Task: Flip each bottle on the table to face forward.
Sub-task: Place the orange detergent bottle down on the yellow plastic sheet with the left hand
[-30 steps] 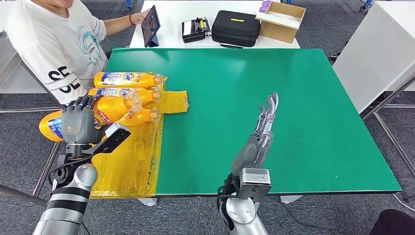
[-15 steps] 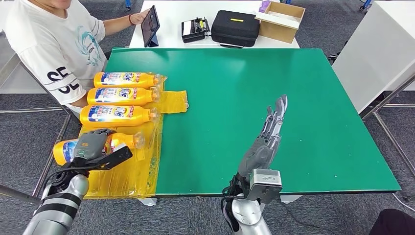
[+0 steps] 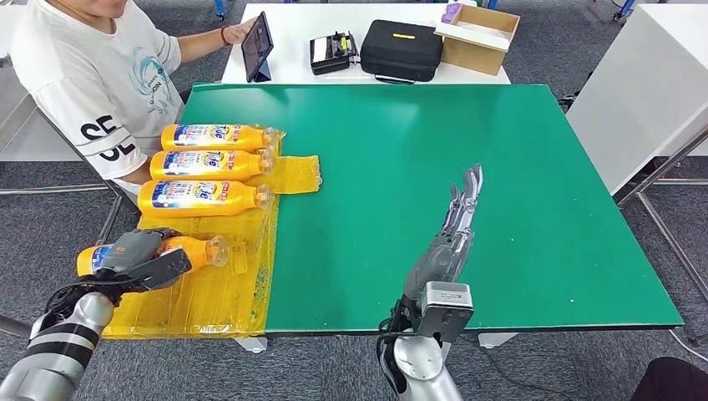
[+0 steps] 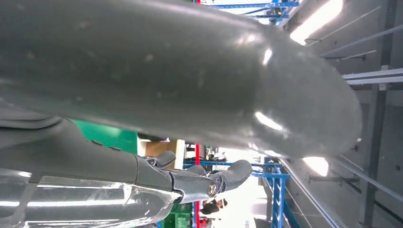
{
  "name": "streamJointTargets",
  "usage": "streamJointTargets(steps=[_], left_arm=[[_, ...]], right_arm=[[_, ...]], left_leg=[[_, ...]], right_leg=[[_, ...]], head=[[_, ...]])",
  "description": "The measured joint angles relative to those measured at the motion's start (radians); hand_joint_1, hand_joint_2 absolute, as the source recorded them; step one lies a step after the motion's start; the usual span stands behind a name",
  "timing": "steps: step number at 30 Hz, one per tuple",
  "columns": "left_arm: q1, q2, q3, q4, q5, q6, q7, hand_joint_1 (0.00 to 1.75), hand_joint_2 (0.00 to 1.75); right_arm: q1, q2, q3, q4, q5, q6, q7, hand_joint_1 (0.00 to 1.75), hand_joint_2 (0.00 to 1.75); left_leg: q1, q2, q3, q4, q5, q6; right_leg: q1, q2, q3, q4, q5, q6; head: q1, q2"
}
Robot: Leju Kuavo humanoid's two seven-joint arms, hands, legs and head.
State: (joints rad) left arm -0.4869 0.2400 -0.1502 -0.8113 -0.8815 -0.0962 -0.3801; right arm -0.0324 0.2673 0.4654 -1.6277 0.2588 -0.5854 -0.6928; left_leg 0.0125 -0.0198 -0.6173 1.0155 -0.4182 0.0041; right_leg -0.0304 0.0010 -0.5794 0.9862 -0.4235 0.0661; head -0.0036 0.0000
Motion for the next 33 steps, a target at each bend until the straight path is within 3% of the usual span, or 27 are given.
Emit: streamJointTargets(steps=[2,3,4,7,9,11,13,18,26,30,33], left_arm=[[0.0,0.007,-0.002,-0.005,0.032,-0.02,-0.01,0.55,1.75],[0.001,0.011,-0.004,-0.008,0.051,-0.033,-0.014,0.25,1.75],[0.002,0.015,-0.008,-0.014,0.075,-0.051,-0.02,0.17,1.75],[0.019,0.033,-0.021,-0.036,0.16,-0.12,-0.045,0.17,1.75],[0.039,0.042,-0.028,-0.051,0.196,-0.148,-0.057,0.17,1.75],[0.053,0.046,-0.036,-0.064,0.209,-0.155,-0.064,0.26,1.75],[0.063,0.052,-0.044,-0.078,0.226,-0.166,-0.076,0.29,1.75],[0.1,0.074,-0.082,-0.145,0.271,-0.192,-0.104,0.0,1.75],[0.119,0.133,-0.179,-0.228,0.301,-0.244,-0.111,0.0,1.75],[0.122,0.155,-0.205,-0.245,0.352,-0.283,-0.115,0.0,0.0],[0.135,0.164,-0.212,-0.26,0.46,-0.328,-0.121,0.0,0.0]], right_arm=[[-0.002,0.001,0.0,0.012,-0.004,0.004,0.0,0.0,0.0],[-0.004,0.002,0.0,0.019,-0.007,0.008,0.0,0.0,0.0],[-0.005,0.003,0.0,0.026,-0.01,0.012,0.0,0.0,0.0],[-0.009,0.005,0.001,0.048,-0.022,0.025,-0.001,0.0,0.0],[-0.012,0.006,0.001,0.06,-0.028,0.029,-0.002,0.0,0.87],[-0.016,0.006,0.002,0.07,-0.029,0.031,-0.002,0.0,1.75],[-0.02,0.006,0.002,0.079,-0.034,0.035,-0.002,0.0,1.75],[-0.026,0.009,0.002,0.103,-0.062,0.064,-0.002,0.0,1.75],[-0.035,0.022,-0.003,0.146,-0.086,0.088,-0.002,0.0,1.75],[-0.039,0.026,-0.007,0.162,-0.083,0.089,-0.002,0.0,1.75],[-0.043,0.031,-0.008,0.178,-0.081,0.091,-0.002,0.0,1.75]], left_leg=[[0.0,0.0,0.001,0.0,0.0,0.0],[0.0,0.0,0.001,0.0,0.0,0.0],[0.0,-0.001,0.001,0.0,0.0,0.0],[0.0,-0.001,0.001,0.0,0.0,0.0],[0.0,-0.001,0.0,0.0,0.0,0.0],[0.0,-0.001,0.0,0.0,0.0,0.0],[0.0,-0.001,0.0,0.0,0.0,0.0],[0.0,-0.001,0.0,0.0,0.0,0.0],[0.0,-0.001,-0.001,0.0,0.0,0.0],[0.0,-0.001,-0.001,0.0,0.0,0.0],[0.0,-0.001,-0.001,0.0,0.0,0.0]], right_leg=[[0.0,0.0,0.001,0.0,0.0,0.0],[0.0,0.0,0.001,0.0,0.0,0.0],[0.0,0.0,0.001,0.0,0.0,0.0],[0.0,0.0,0.001,0.0,0.0,0.0],[0.0,0.0,0.0,0.0,0.0,0.0],[0.0,0.0,0.0,0.0,0.0,0.0],[0.0,0.0,0.0,0.0,0.0,0.0],[0.0,0.0,-0.001,0.0,0.0,0.0],[0.0,0.0,-0.001,0.0,0.0,0.0],[0.0,0.0,-0.001,0.0,0.0,0.0],[0.0,0.0,-0.001,0.0,0.0,0.0]], head=[[0.0,0.0],[0.0,0.0],[0.0,0.0],[0.0,0.0],[0.0,0.0],[0.0,0.0],[0.0,0.0],[0.0,0.0],[0.0,0.0],[0.0,0.0],[0.0,0.0]])
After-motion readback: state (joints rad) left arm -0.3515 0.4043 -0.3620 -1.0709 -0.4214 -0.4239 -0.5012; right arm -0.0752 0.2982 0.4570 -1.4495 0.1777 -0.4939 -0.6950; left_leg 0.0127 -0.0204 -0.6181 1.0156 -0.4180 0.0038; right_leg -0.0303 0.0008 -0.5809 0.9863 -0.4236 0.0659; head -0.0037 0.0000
